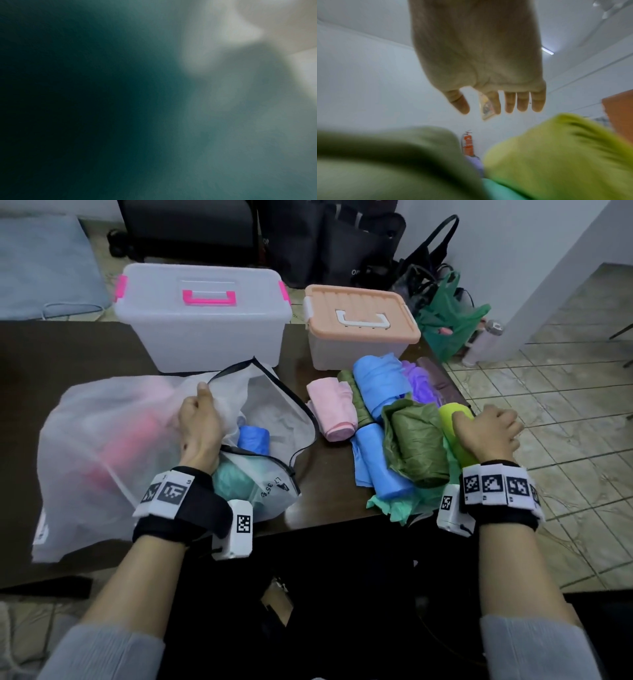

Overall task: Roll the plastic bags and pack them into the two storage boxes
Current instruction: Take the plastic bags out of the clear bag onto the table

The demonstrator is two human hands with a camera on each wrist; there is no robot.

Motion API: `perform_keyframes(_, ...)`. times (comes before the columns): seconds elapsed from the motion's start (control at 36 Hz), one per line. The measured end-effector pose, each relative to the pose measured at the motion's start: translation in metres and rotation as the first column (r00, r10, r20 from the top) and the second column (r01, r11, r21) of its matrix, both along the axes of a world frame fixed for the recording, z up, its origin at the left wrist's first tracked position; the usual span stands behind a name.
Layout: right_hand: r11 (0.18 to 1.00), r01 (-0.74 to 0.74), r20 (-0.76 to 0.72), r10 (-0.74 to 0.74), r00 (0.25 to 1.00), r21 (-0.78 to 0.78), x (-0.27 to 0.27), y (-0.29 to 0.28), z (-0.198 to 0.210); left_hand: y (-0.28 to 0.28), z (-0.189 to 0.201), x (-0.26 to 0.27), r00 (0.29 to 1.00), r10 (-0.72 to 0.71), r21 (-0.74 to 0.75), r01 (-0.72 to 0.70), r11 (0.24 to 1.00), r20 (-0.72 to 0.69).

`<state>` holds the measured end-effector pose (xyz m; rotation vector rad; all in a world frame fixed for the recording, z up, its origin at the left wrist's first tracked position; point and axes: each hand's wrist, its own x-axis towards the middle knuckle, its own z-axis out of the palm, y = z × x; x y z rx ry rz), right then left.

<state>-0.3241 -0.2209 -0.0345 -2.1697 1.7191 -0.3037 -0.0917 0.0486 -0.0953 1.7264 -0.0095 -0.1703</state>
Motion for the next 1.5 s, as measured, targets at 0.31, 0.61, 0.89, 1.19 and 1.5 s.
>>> perform_keyframes(0.31, 0.814, -0.522, 0.762, 0.163, 0.627, 0.255, 0.107, 0.130, 0.013, 0.007, 0.000, -0.017, 0.999, -0.040, -0.011, 0.040, 0.999, -0.030)
perform_keyframes(0.61, 0.462, -0.460, 0.494, 0.053, 0.868, 0.758, 0.145, 0.188, -0.043, 0.016, -0.001, -0.022, 0.998, 0.049, -0.001, -0.049, 0.999, -0.029)
perform_keyframes(0.89, 0.379, -0.427, 0.473, -0.033, 0.881, 0.821, 0.149, 0.195, -0.049, 0.020, -0.006, -0.020, 0.997, 0.051, -0.035, -0.053, 0.998, -0.064)
perform_keyframes(1.19, 0.475, -0.604, 0.665, 0.052, 0.745, 0.640, 0.148, 0.188, -0.054, 0.024, -0.004, -0.023, 0.996, 0.004, -0.168, -0.019, 0.986, -0.091)
perform_keyframes(1.5, 0.855, -0.413, 0.861, -0.072, 0.504, 0.313, 0.127, 0.117, -0.006, 0.022, -0.010, -0.023, 0.998, -0.029, -0.077, 0.024, 0.997, -0.057)
